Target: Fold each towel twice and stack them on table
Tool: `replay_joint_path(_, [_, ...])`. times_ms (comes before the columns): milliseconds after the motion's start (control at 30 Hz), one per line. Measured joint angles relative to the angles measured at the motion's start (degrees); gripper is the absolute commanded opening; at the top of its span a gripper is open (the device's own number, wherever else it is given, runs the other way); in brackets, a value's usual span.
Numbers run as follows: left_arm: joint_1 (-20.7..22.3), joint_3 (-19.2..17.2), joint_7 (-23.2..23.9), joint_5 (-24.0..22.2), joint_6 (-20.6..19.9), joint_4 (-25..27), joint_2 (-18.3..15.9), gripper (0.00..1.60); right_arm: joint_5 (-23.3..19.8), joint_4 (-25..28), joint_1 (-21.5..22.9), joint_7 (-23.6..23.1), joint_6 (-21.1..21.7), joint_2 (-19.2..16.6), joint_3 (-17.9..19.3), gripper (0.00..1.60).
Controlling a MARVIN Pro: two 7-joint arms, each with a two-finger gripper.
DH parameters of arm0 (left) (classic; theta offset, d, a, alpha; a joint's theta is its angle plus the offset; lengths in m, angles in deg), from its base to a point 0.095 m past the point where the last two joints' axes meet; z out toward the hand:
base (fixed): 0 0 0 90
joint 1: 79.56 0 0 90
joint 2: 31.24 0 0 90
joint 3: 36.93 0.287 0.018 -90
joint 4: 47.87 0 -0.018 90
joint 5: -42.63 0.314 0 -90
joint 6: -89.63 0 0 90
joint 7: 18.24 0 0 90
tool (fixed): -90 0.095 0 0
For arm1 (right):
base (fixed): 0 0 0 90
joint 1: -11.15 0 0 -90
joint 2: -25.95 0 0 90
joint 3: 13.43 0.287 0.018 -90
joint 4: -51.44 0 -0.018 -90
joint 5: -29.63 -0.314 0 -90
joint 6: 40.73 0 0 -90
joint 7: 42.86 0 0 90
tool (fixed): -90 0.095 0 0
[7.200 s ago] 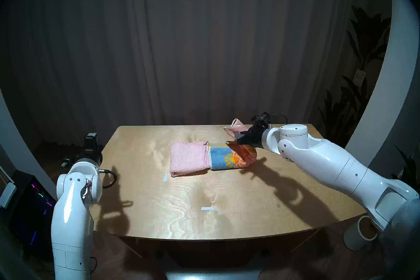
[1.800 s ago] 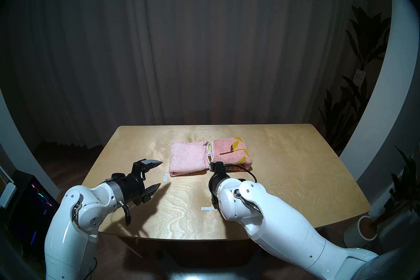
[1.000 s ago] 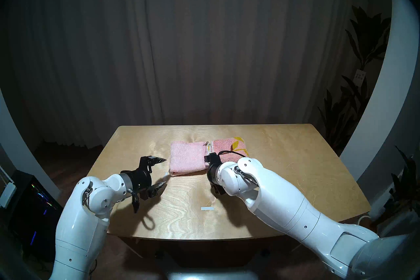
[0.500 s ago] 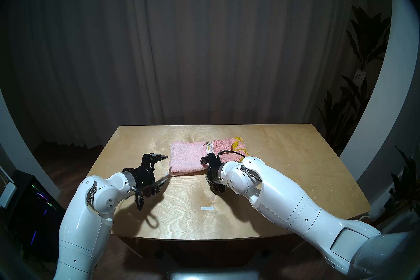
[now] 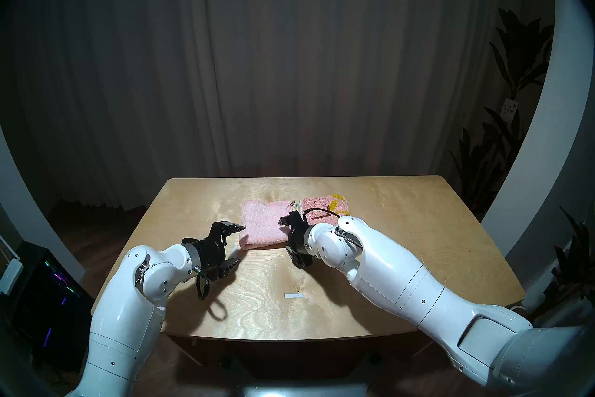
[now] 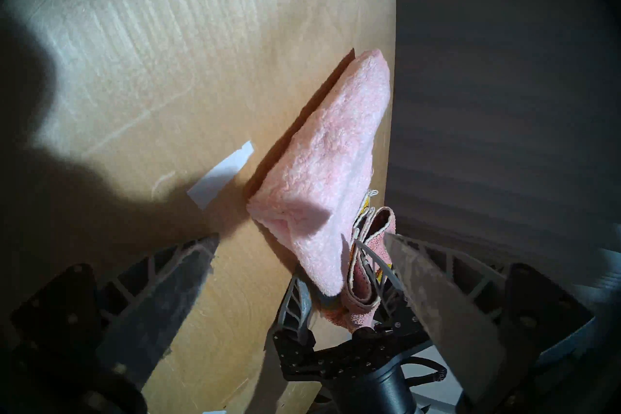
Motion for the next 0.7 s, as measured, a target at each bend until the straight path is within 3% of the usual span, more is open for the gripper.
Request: replay_joint_path(700, [6.0, 2.2, 3.4, 2.8, -3.3, -6.8, -0.9, 1.60, -0.3, -5.9, 3.3, -0.5, 1.1, 3.6, -0.8, 1.60])
